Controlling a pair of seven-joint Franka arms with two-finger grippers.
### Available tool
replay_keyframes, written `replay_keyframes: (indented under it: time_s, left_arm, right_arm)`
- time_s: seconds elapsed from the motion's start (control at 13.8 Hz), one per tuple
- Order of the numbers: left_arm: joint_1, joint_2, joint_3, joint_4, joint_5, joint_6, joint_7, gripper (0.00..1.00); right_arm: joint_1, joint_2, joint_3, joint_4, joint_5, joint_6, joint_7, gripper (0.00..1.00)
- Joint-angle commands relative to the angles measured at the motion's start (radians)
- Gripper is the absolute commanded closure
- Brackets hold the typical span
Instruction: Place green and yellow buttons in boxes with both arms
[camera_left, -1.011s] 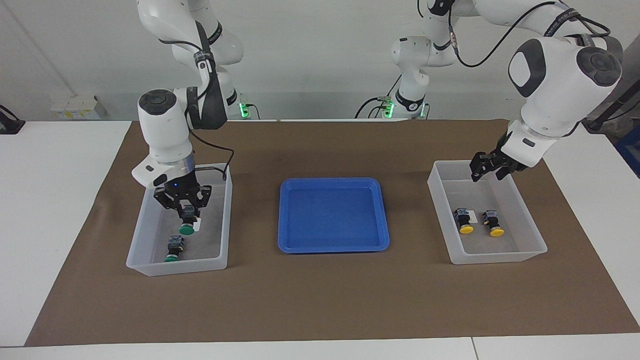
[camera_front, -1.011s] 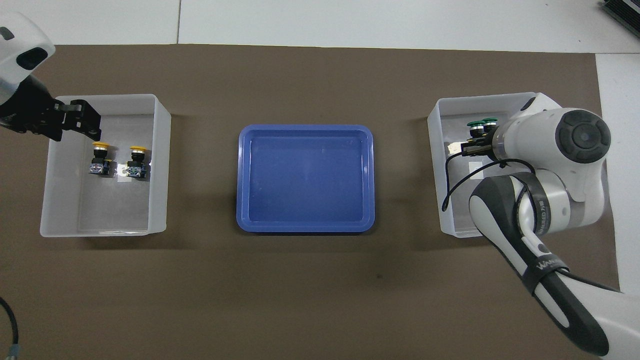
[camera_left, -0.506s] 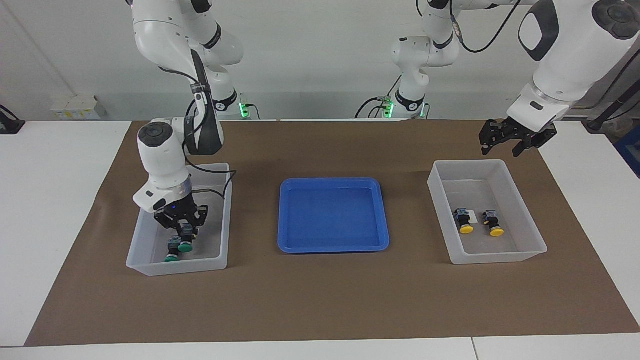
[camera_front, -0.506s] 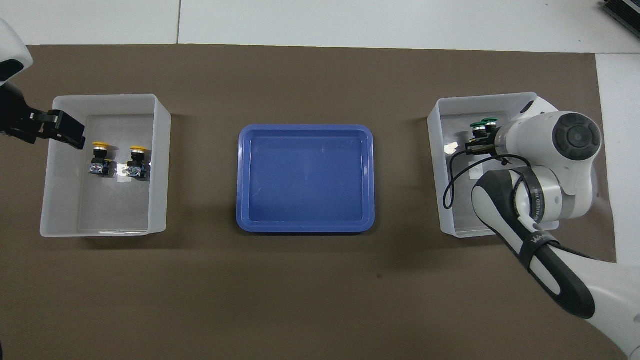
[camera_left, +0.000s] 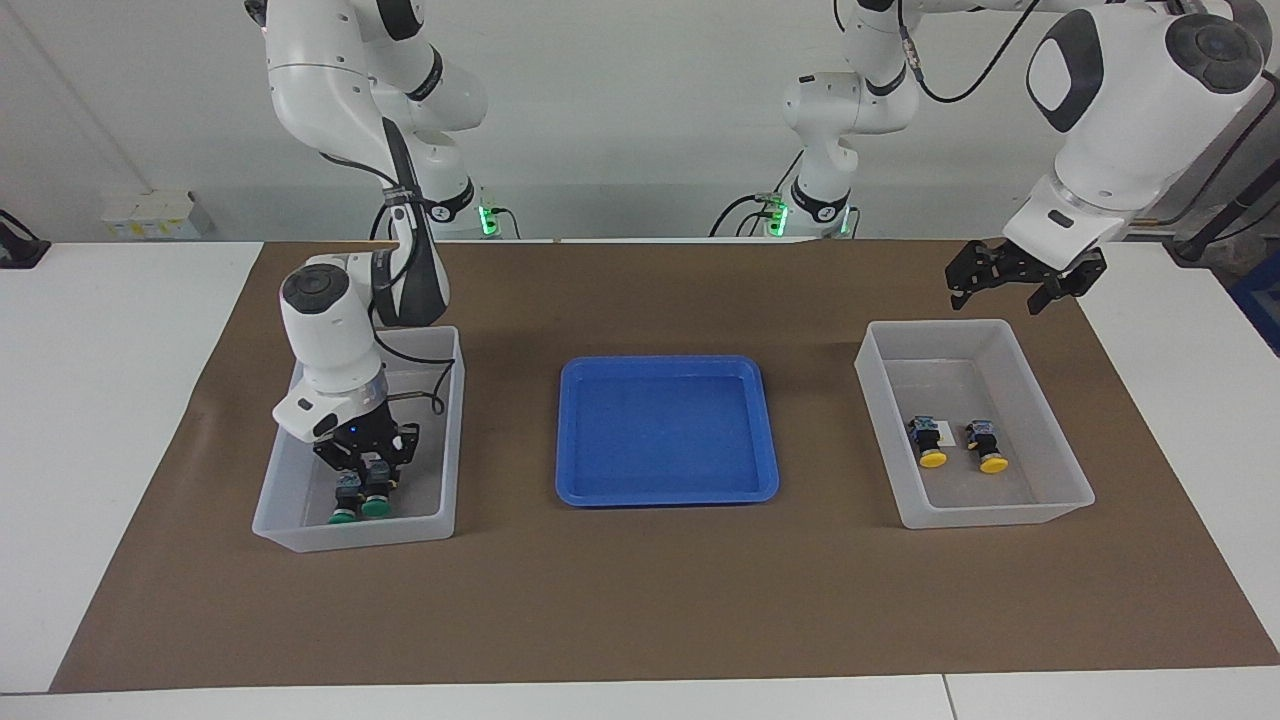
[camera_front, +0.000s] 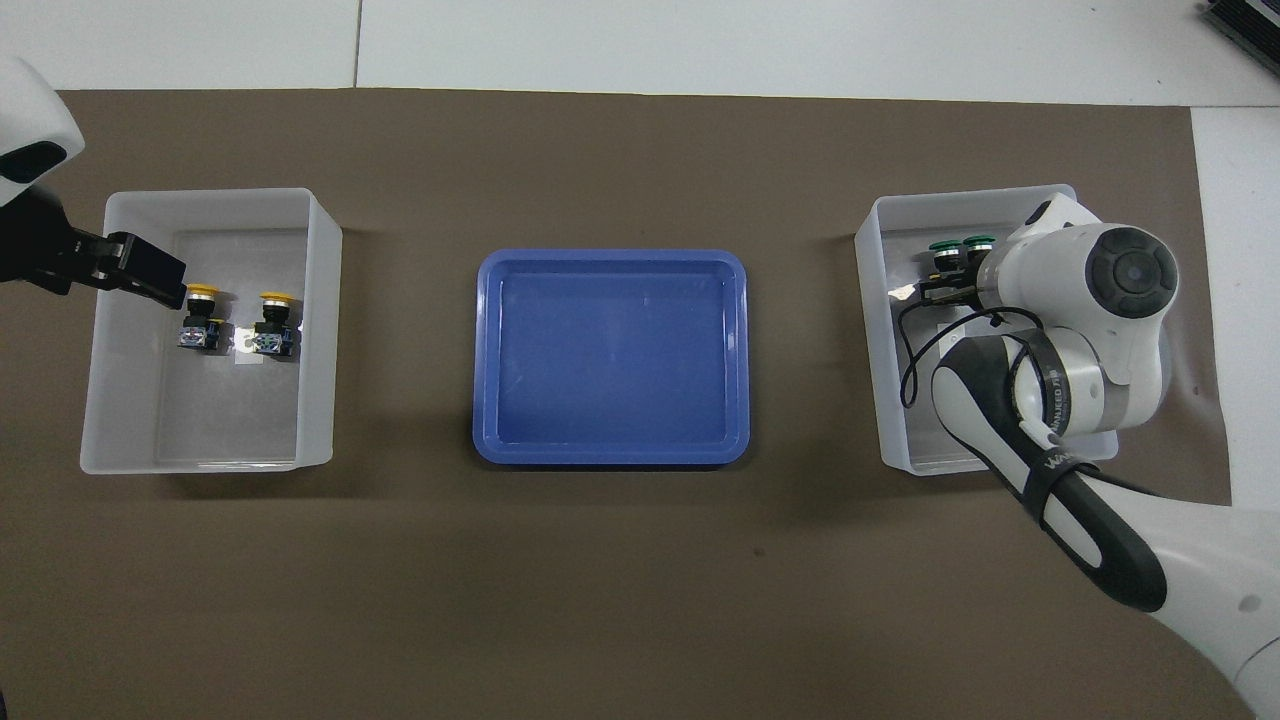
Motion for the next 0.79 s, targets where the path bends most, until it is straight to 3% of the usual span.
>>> replay_keyframes:
  time_s: [0.0, 0.22, 0.36, 0.72]
  left_arm:
    - [-0.002, -0.038, 0.004, -0.048, 0.018, 0.048, 0.012, 0.0]
    - [-0.002, -0.039, 0.004, -0.056, 0.018, 0.065, 0.009, 0.0]
    - [0.0, -0.044, 0.004, -0.069, 0.015, 0.083, 0.005, 0.0]
    - [0.01, -0.056, 0.014, -0.102, -0.072, 0.134, 0.003, 0.0]
  right_arm:
    - [-0.012, 0.012, 0.011, 0.022, 0.017, 0.011, -0.032, 0.22]
    - [-0.009, -0.02, 0.011, 0.031, 0.017, -0.002, -0.026, 0.15]
    - [-0.001, -0.078, 0.012, 0.031, 0.02, -0.035, 0.002, 0.0]
    - [0.004, -0.263, 0.034, 0.032, 0.038, -0.274, 0.144, 0.0]
